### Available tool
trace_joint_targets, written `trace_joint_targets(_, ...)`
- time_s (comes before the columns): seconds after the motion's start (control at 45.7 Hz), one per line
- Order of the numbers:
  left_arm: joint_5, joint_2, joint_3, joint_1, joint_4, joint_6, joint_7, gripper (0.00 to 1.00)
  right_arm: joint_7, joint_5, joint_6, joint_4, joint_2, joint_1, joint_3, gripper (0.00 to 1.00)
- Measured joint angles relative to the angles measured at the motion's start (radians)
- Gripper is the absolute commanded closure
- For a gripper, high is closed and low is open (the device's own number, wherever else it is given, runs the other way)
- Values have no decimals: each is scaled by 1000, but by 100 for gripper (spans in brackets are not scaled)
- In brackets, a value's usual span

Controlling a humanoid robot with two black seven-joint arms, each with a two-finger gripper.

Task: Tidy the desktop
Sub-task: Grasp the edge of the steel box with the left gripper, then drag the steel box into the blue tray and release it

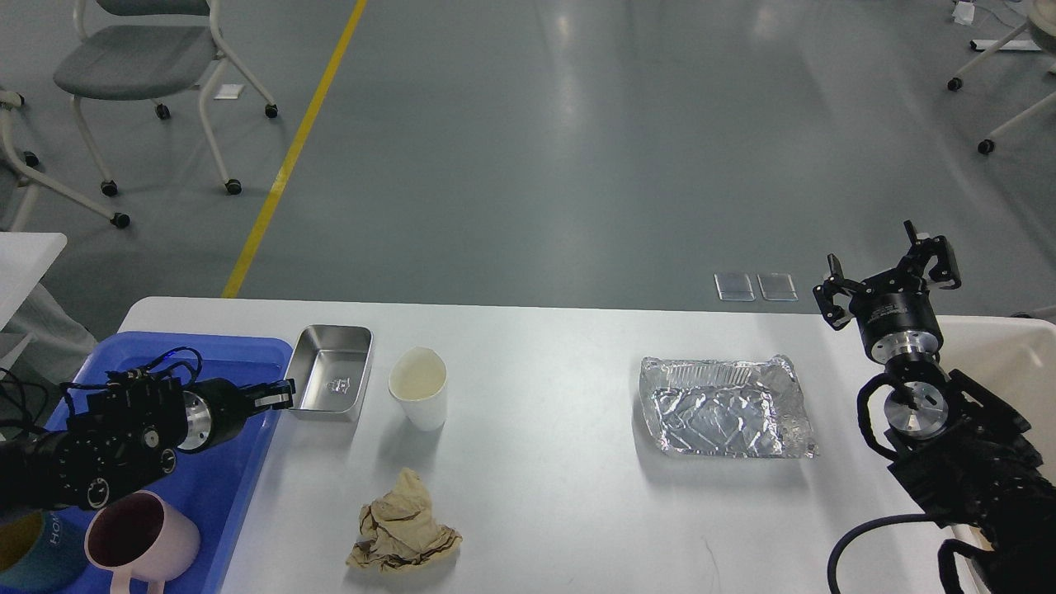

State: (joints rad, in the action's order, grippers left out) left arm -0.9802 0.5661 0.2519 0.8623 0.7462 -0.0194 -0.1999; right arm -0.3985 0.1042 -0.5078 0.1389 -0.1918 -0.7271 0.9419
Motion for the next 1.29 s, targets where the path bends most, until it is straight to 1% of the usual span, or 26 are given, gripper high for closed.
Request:
trace_joint_targets(0.066, 0, 50, -1, 17, 50, 13, -2, 100, 0, 0, 0, 0, 0, 0, 0, 0)
trace_joint_targets(0.131, -1, 97, -2, 46, 104, 44, -2, 100, 0, 0, 0, 0, 0, -1, 1, 0)
trace_joint_targets(0.241, -4, 186, -4, 102, 201, 103, 10, 100, 0, 0, 0, 0, 0, -2, 1, 0)
trace_joint_targets(0.328, -4, 246, -5, 128, 256, 121, 20, 100, 0, 0, 0, 0, 1, -1, 1, 0)
trace_joint_targets(0.481, 0, 325, -11, 131, 283, 126, 34, 100, 0, 0, 0, 1, 2, -2, 1, 0)
trace_joint_targets(0.7, 11, 421, -15, 90, 281, 111, 27, 100, 0, 0, 0, 1, 1, -3, 2, 0)
trace_joint_targets(0.809, 20, 429, -17, 57, 266, 96, 20, 100, 0, 0, 0, 1, 1, -2, 2, 0)
trace_joint_targets(1.006, 32, 411, -19, -18, 231, 40, 16, 100, 0, 0, 0, 1, 1, -1, 2, 0)
trace_joint_targets(1.29, 61, 302, -19, -68, 97, 24, -7, 100, 0, 0, 0, 0, 0, 10, 1, 0)
